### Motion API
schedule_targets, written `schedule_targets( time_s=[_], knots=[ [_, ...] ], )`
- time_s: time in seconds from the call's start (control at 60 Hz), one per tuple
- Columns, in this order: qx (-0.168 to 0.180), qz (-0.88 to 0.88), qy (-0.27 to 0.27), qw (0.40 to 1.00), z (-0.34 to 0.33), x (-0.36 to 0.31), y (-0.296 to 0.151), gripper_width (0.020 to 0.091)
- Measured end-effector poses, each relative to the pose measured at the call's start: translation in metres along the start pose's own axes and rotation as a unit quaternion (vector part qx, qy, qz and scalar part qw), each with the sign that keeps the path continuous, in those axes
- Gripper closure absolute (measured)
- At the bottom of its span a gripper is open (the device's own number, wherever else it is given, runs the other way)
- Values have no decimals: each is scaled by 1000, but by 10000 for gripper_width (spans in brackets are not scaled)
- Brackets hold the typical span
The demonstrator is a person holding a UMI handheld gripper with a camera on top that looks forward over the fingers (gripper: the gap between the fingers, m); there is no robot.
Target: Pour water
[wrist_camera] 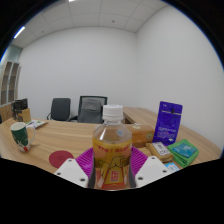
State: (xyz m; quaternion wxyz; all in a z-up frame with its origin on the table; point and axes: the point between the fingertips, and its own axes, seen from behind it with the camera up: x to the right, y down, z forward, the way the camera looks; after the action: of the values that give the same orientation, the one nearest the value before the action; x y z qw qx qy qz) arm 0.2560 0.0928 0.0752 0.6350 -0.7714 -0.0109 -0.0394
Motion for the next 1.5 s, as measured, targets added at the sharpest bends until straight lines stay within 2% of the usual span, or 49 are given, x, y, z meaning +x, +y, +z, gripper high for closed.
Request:
schedule_targets(
  time_s=[0.167,0.317,0.417,0.5,0.567,0.733,0.817,1.033,1.133,1.283,1.4,1.5],
  knots=[
    [-14,-92,15,996,-11,-13,-9,651],
    [15,-198,37,979,-25,-45,-68,650],
    [37,-322,59,944,-30,-80,-110,650],
    [55,-439,73,894,-31,-118,-133,651],
    [55,-539,86,836,-18,-147,-138,652],
    [66,-760,96,639,-2,-209,-133,652],
    [87,-816,104,562,-4,-233,-137,651],
    [93,-858,94,496,-8,-250,-130,651],
    [86,-858,92,498,-9,-248,-127,652],
    [95,-828,92,545,-13,-242,-143,652],
    [110,-738,103,657,-19,-222,-166,650],
    [109,-611,83,780,-29,-198,-183,651]
  ],
)
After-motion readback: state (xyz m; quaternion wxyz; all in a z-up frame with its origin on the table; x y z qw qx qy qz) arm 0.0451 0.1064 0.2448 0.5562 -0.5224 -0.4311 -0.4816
